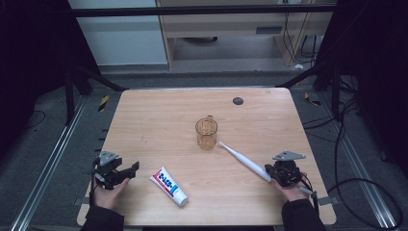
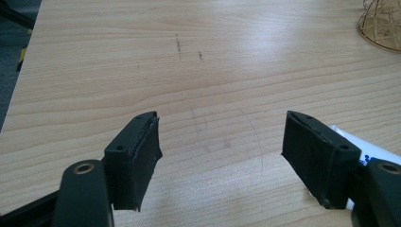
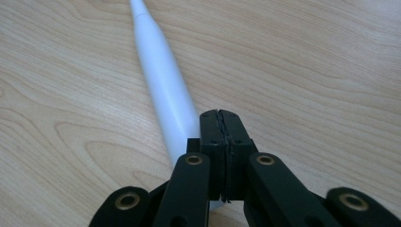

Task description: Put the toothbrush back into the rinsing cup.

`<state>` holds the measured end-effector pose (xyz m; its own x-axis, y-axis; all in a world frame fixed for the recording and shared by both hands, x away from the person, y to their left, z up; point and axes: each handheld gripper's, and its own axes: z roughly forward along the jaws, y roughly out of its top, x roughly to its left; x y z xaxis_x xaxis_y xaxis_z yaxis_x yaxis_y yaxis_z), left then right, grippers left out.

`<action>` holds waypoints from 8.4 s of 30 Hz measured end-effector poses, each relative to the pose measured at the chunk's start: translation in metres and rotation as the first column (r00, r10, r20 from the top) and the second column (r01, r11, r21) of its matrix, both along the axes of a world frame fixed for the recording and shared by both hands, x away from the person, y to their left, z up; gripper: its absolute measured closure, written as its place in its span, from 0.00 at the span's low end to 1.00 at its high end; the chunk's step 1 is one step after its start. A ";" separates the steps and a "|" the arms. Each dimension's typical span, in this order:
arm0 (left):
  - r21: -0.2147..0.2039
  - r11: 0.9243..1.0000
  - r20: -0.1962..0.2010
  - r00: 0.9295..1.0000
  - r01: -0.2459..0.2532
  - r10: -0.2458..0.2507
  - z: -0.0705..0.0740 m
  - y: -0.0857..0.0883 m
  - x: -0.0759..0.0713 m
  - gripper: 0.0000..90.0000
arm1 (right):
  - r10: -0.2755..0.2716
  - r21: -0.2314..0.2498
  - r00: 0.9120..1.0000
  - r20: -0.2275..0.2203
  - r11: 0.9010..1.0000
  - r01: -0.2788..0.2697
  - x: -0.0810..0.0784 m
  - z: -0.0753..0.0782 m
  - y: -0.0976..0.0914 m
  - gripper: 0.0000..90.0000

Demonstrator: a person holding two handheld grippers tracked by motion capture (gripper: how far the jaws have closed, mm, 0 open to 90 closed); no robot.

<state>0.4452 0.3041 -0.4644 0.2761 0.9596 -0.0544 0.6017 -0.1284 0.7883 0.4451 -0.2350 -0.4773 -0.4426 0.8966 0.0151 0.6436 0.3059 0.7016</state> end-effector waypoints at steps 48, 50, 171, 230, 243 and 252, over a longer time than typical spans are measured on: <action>0.001 1.000 -0.017 1.000 0.012 -0.012 -0.003 0.000 0.007 0.31 | 0.041 0.014 0.996 0.080 0.999 -0.042 0.037 0.065 0.031 0.76; 0.000 1.000 -0.018 1.000 0.013 -0.013 -0.003 0.000 0.007 0.31 | 0.055 0.001 0.996 0.076 0.998 -0.055 0.044 0.070 0.037 0.75; 0.026 0.999 -0.040 0.999 0.028 -0.027 -0.005 -0.002 0.010 0.30 | 0.142 -0.182 0.922 -0.361 0.959 -0.219 0.096 0.008 0.084 0.74; 0.017 0.999 -0.036 0.999 0.027 -0.026 -0.005 -0.002 0.010 0.31 | -0.094 0.293 0.928 0.361 0.956 -0.018 0.071 0.112 0.066 0.75; 0.012 1.000 -0.033 0.999 0.026 -0.026 -0.005 -0.002 0.010 0.31 | -0.142 0.344 0.885 0.442 0.939 -0.021 0.082 0.121 0.083 0.75; 0.012 1.000 -0.033 0.999 0.029 -0.028 -0.004 -0.002 0.009 0.31 | -0.157 0.360 0.864 0.479 0.932 -0.030 0.092 0.121 0.098 0.75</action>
<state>0.4546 0.3025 -0.4688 0.3017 0.9520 -0.0521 0.6236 -0.1557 0.7661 0.5368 -0.1373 -0.3558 -0.4168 0.9006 0.1230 0.1933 -0.0444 0.9801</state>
